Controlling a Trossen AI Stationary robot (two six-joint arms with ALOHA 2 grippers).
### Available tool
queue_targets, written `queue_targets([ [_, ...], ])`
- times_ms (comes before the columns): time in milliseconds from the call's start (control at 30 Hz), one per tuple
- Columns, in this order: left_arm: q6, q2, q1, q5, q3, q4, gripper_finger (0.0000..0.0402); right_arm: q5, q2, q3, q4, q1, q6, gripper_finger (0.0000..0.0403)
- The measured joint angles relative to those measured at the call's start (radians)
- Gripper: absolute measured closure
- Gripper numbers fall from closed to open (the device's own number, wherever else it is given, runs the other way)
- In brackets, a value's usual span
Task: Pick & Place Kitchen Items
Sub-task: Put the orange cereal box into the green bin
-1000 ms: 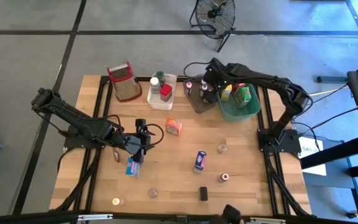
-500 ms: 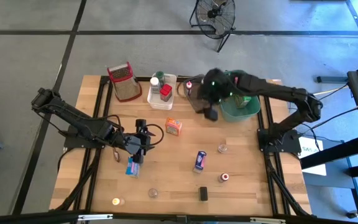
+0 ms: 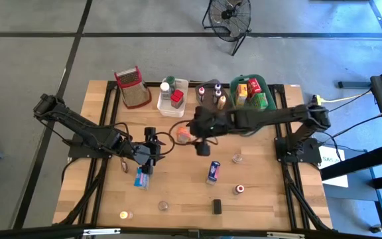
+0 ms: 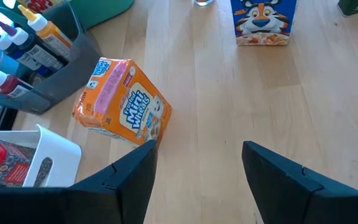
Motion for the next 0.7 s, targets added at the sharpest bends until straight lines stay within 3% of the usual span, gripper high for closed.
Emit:
queue_targets([
  [200, 0.0, 0.0, 0.0, 0.002, -0.014, -0.002, 0.0169, 0.113, 0.091, 0.0, 0.015, -0.043, 0.063, 0.0068],
  [433, 0.001, 0.0, 0.0, 0.002, -0.02, -0.001, 0.017, 0.011, 0.145, 0.0, 0.033, -0.087, 0.077, 0.0068],
  [700, 0.0, 0.0, 0.0, 0.002, -0.02, 0.0, 0.0171, 0.001, 0.185, -0.001, 0.046, -0.089, 0.077, 0.0068],
])
